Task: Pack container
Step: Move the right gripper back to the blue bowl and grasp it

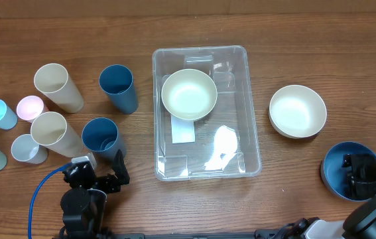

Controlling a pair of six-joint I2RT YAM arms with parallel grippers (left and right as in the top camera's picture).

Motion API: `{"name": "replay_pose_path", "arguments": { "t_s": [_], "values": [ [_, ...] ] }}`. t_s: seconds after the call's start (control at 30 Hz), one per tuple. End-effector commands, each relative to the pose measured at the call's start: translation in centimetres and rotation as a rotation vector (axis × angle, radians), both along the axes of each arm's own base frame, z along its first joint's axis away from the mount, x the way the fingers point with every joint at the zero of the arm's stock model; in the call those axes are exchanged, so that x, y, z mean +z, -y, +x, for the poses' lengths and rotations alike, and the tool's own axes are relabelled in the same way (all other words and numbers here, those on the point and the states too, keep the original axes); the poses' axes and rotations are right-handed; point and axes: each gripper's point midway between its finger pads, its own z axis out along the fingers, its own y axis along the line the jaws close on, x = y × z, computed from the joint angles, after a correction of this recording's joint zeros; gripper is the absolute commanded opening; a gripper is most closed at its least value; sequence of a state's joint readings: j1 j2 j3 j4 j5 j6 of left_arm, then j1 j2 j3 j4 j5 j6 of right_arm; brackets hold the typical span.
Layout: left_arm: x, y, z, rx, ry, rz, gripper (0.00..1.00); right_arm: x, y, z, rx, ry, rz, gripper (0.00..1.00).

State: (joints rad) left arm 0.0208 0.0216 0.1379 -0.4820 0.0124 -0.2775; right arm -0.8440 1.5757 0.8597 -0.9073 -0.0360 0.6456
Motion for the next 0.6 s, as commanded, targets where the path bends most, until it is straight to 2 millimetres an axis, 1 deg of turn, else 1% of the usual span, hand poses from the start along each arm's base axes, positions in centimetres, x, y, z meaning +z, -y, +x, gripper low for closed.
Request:
{"name": "replay_pose_path", "arguments": {
  "t_s": [0.0,0.03,0.07,0.13,0.17,0.23,0.3,0.47,0.57],
  "values": [
    [0.1,0.2,0.0,-0.012,0.008,0.006,1.00,4.4,1.5,2.2,0.023,0.117,-0.066,0.75],
    [0.1,0.2,0.0,-0.012,0.008,0.006,1.00,5.6,1.6,2.3,0.024,0.136,-0.087,0.77],
    [0.1,0.2,0.0,-0.012,0.008,0.006,1.00,7.5,1.8,2.5,0.026,0.169,-0.125,0.80],
    [0.1,0.2,0.0,-0.012,0.008,0.006,1.00,10.8,1.6,2.3,0.027,0.227,-0.196,0.86],
    [0.1,0.2,0.0,-0.012,0.008,0.006,1.00,11.8,1.4,2.1,0.027,0.249,-0.223,0.89],
    [0.1,0.2,0.0,-0.012,0.008,0.006,1.00,13.5,1.3,0.9,0.012,0.250,-0.290,0.97],
    [0.1,0.2,0.0,-0.012,0.008,0.006,1.00,13.5,0.7,-0.2,-0.009,0.220,-0.292,0.99],
    [0.1,0.2,0.0,-0.012,0.008,0.006,1.00,10.9,-2.4,-2.4,-0.015,0.127,-0.153,0.99],
    [0.1,0.2,0.0,-0.012,0.008,0.006,1.00,10.2,-3.6,-3.4,-0.014,0.098,-0.116,1.00]
  ]
}}
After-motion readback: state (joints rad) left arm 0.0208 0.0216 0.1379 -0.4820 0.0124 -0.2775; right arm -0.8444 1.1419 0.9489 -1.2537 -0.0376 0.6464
